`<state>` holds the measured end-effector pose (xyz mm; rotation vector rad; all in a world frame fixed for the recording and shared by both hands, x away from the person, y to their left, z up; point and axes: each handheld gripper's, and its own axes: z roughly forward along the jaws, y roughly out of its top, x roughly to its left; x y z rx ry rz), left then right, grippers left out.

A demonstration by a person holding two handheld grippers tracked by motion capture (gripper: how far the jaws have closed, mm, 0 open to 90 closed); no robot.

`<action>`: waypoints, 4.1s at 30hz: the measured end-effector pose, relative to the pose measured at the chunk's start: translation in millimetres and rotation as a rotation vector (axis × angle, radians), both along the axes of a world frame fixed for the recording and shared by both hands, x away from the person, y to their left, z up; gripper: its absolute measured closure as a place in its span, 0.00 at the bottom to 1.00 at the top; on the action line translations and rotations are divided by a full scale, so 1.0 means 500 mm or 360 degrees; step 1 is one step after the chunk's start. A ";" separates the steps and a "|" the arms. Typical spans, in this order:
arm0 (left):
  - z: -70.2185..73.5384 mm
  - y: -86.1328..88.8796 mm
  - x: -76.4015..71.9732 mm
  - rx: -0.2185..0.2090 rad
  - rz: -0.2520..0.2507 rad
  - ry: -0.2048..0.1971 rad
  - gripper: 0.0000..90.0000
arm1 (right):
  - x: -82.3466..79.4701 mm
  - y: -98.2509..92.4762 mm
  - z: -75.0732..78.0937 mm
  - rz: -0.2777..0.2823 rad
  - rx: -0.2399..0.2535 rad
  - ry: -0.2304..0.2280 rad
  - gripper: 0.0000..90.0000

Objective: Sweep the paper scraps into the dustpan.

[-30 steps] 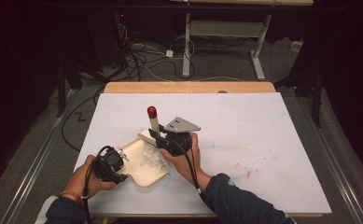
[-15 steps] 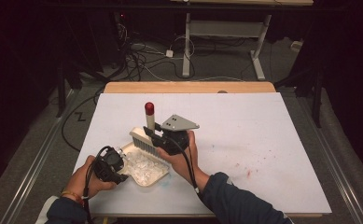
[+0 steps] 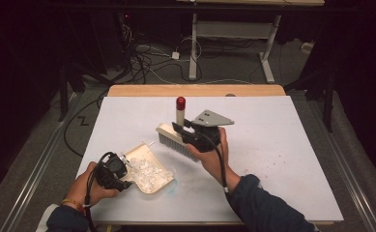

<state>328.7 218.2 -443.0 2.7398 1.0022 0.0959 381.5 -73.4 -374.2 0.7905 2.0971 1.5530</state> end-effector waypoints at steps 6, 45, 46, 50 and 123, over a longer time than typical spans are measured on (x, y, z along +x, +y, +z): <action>0.001 0.000 -0.001 0.0009 0.0002 -0.0002 0.70 | -0.038 -0.099 -0.010 0.0058 -0.0113 0.0060 0.79; -0.003 0.001 0.000 0.0003 0.0027 0.0000 0.70 | -0.055 -0.041 0.002 0.0252 -0.0073 0.0008 0.79; -0.003 0.001 0.000 0.0001 0.0027 0.0000 0.70 | -0.046 -0.043 0.001 0.0237 -0.0073 0.0011 0.79; -0.002 0.006 0.003 -0.0013 0.0055 -0.0007 0.70 | -0.017 -0.044 -0.006 0.0163 -0.0090 -0.0025 0.79; 0.002 0.035 -0.001 0.0039 0.0117 0.0045 0.70 | -0.070 0.059 -0.059 0.0382 -0.0222 -0.0090 0.79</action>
